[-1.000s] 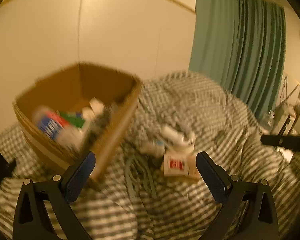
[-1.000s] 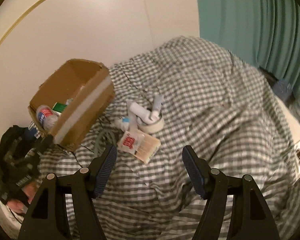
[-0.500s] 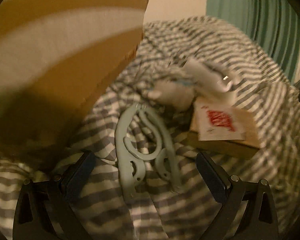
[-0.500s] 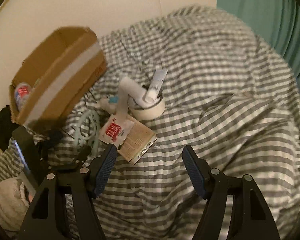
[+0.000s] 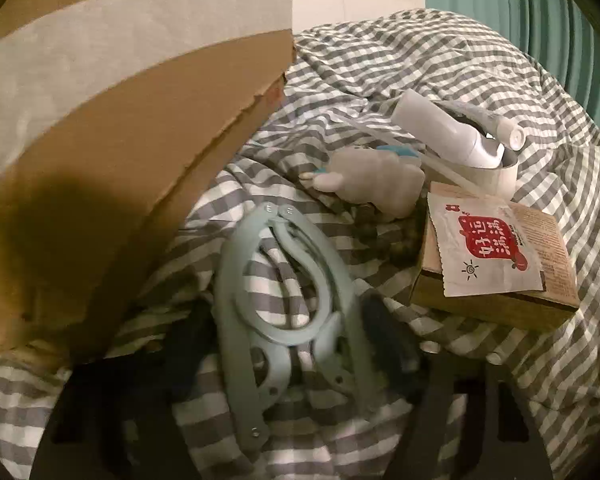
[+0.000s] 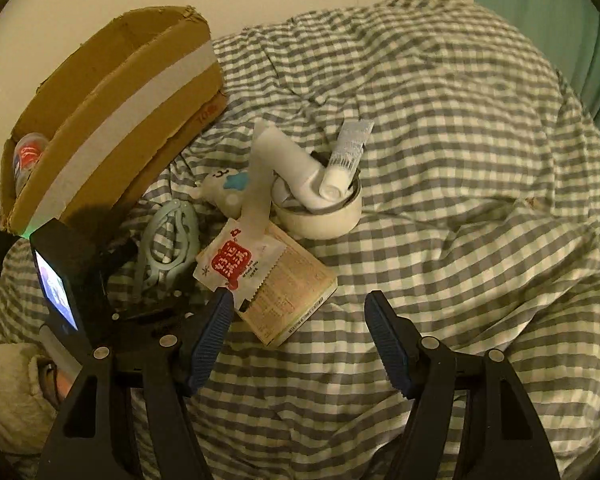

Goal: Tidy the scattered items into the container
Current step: 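Move both tools back toward the remaining items on the bed, then grasp the light-blue hanger with left tool while right tool grasps red-printed packet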

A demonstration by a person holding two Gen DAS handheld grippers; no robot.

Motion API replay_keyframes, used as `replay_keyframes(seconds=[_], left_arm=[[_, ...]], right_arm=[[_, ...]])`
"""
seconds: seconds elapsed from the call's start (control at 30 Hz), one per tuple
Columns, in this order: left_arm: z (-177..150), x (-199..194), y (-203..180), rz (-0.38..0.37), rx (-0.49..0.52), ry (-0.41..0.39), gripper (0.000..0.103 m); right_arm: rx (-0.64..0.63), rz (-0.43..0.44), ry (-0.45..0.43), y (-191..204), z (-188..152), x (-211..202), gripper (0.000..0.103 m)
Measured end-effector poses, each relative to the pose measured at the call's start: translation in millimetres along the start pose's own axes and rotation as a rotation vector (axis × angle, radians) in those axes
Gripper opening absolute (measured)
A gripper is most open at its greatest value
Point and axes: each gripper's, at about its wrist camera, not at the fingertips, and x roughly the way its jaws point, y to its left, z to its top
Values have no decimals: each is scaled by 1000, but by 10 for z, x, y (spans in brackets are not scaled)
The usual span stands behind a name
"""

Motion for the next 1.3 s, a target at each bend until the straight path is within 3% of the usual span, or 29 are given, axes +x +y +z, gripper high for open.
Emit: replay_keyframes(seconds=[0.2,0.27,0.3,0.73,0.87,1.17,1.2,1.3], left_arm=[[-17,-101,170,-44,-12,28,36],[-54,-152,231,-76,-26,46,12],[-76,-183,247,-87,-27,51,11],[-46,-263,305,-125,-65,28,10],[-36,-219,318,-117,-87,39,10],[-51,-214,318,-118,-98,36,10],[-50,-211,318,-120,-99,38,10],[-57,-213,316,-119,-99,42,10]], right_arm=[[-24,-4,-51,126,3,-146,68],[-35,-8,-65,194,-9,-175,68],[-42,-6,-69,222,-8,-178,68],[-103,22,12,408,18,338,68],[-102,33,48,459,46,598,74],[-151,-28,1,657,175,869,77],[-175,-51,5,689,172,896,76],[-248,-65,-7,773,97,868,58]])
